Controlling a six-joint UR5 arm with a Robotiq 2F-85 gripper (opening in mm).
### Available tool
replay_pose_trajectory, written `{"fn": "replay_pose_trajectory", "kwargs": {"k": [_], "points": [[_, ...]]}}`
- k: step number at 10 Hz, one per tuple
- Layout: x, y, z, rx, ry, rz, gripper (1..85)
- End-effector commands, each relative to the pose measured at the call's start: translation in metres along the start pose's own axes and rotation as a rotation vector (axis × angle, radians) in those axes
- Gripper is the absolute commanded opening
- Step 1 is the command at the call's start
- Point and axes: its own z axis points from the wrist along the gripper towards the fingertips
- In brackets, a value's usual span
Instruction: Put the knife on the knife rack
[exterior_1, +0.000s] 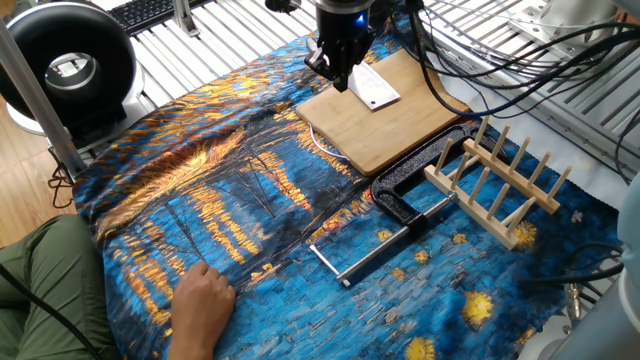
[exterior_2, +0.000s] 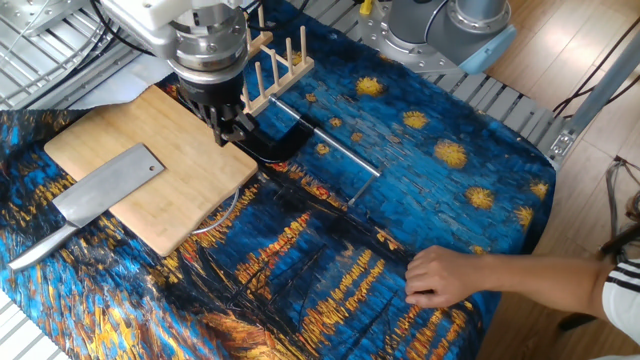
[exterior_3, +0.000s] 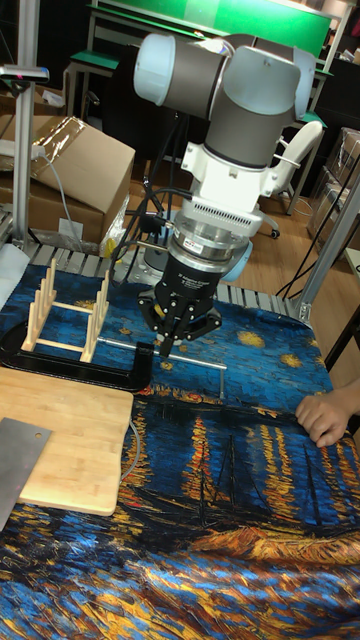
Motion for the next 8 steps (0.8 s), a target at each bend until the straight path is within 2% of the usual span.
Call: {"fn": "replay_pose_trajectory", "kwargs": {"k": [1, 3, 4, 5, 7, 8], "points": [[0.002, 0.008, 0.000, -0.027, 0.007, 0.027, 1.0], [-0.004, -0.001, -0.003, 0.022, -0.005, -0.006, 1.0], [-0.008, -0.004, -0.004, 0.033, -0.021, -0.024, 1.0], [-0.018, -0.006, -0.004, 0.044, -0.059, -0.034, 1.0], [-0.027, -0.001, -0.005, 0.027, -0.094, -0.036, 1.0], [-0.024, 0.000, -0.004, 0.022, -0.083, -0.028, 1.0]]}}
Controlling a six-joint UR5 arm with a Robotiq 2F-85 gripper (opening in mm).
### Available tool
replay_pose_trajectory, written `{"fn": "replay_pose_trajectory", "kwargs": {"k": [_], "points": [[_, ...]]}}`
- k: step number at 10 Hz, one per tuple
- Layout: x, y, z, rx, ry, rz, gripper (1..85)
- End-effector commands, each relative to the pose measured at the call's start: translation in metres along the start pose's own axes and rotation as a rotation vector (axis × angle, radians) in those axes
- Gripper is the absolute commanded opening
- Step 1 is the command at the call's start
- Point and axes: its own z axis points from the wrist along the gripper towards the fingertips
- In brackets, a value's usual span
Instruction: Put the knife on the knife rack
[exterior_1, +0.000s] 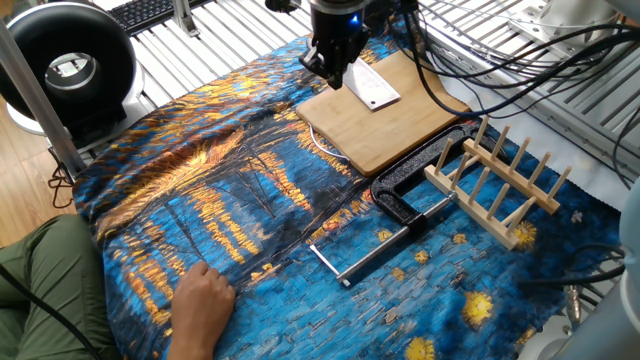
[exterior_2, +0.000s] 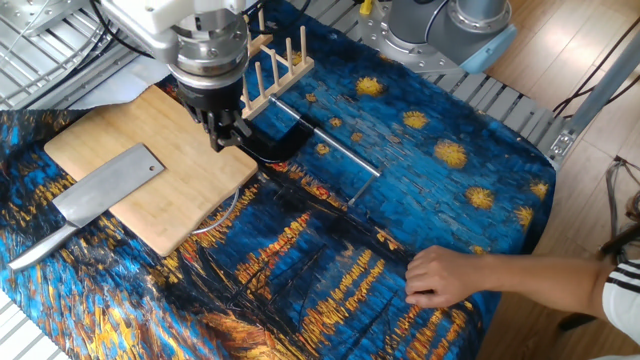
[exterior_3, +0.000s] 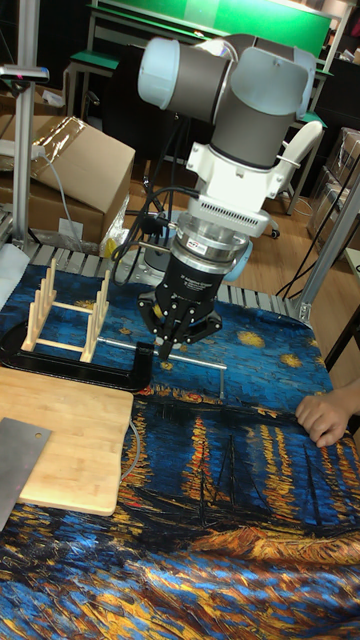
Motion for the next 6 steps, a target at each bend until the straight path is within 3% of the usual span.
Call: {"fn": "replay_pose_trajectory", "kwargs": {"k": [1, 4, 5, 6], "points": [[0.000, 0.008, -0.002, -0.031, 0.001, 0.025, 1.0], [-0.003, 0.002, -0.001, -0.011, -0.011, 0.091, 1.0], [-0.009, -0.005, -0.002, 0.016, -0.033, 0.099, 1.0], [-0.017, -0.001, -0.002, -0.002, -0.064, 0.108, 1.0]]}}
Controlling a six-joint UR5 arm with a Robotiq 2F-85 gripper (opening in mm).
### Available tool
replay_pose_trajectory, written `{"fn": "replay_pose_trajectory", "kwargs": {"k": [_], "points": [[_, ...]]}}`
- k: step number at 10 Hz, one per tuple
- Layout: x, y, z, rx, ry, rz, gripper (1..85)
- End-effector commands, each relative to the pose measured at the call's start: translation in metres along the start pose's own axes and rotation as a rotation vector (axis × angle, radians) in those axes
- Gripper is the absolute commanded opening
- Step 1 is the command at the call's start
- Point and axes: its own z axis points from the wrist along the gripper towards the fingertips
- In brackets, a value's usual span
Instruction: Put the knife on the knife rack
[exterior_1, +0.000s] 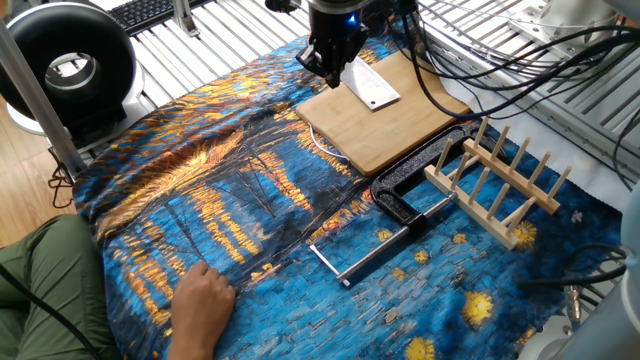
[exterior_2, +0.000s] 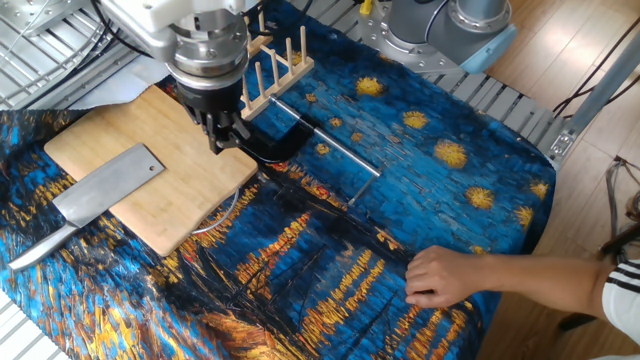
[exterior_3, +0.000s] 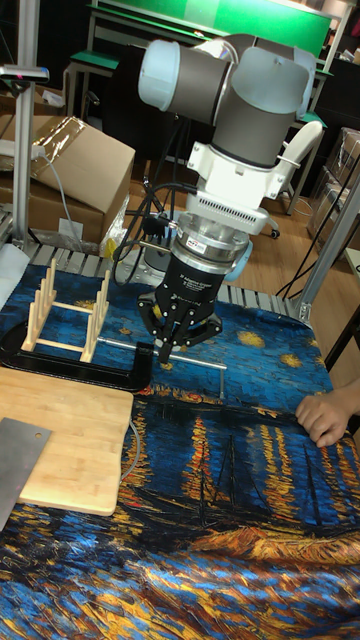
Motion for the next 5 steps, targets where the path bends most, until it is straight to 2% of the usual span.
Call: {"fn": "replay_pose_trajectory", "kwargs": {"k": [1, 2, 3, 4, 5], "points": [[-0.017, 0.005, -0.002, -0.025, -0.064, 0.026, 1.0], [-0.013, -0.004, -0.001, 0.011, -0.050, 0.002, 1.0], [-0.002, -0.006, -0.001, 0.021, -0.009, -0.016, 1.0], [-0.025, -0.012, 0.021, 0.041, -0.007, -0.041, 1.0], [-0.043, -0.007, 0.046, 0.024, -0.007, -0.044, 1.0]]}}
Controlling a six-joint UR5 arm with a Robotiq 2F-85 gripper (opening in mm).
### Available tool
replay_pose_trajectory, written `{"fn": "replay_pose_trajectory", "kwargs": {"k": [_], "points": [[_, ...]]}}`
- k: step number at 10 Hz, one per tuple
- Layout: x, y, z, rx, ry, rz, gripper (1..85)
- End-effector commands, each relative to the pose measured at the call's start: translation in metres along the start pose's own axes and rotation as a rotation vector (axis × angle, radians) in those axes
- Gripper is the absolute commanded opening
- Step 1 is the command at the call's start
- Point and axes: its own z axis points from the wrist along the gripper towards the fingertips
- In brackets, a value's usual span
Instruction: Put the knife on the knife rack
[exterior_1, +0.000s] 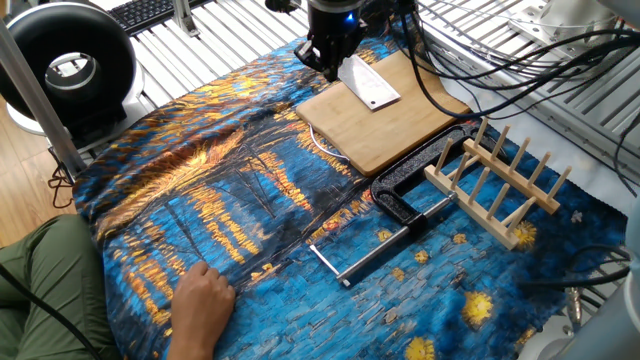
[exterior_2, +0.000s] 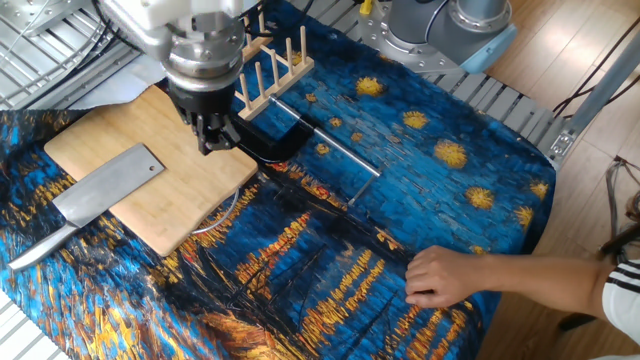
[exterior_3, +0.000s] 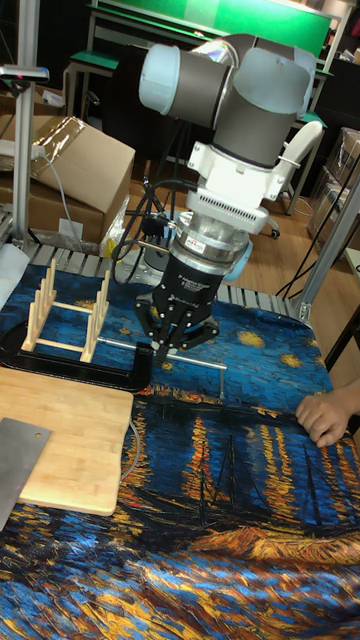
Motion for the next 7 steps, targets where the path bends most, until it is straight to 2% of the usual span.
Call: {"fn": "replay_pose_trajectory", "kwargs": {"k": [1, 3, 4, 5, 7], "points": [[-0.034, 0.007, 0.053, -0.016, 0.009, -0.019, 2.0], [-0.048, 0.020, 0.090, -0.031, -0.007, -0.025, 1.3], [-0.049, 0.022, 0.100, -0.038, -0.008, -0.037, 1.0], [-0.046, 0.018, 0.101, -0.037, -0.005, -0.042, 1.0], [-0.031, 0.012, 0.101, -0.014, 0.052, -0.019, 1.0]]}}
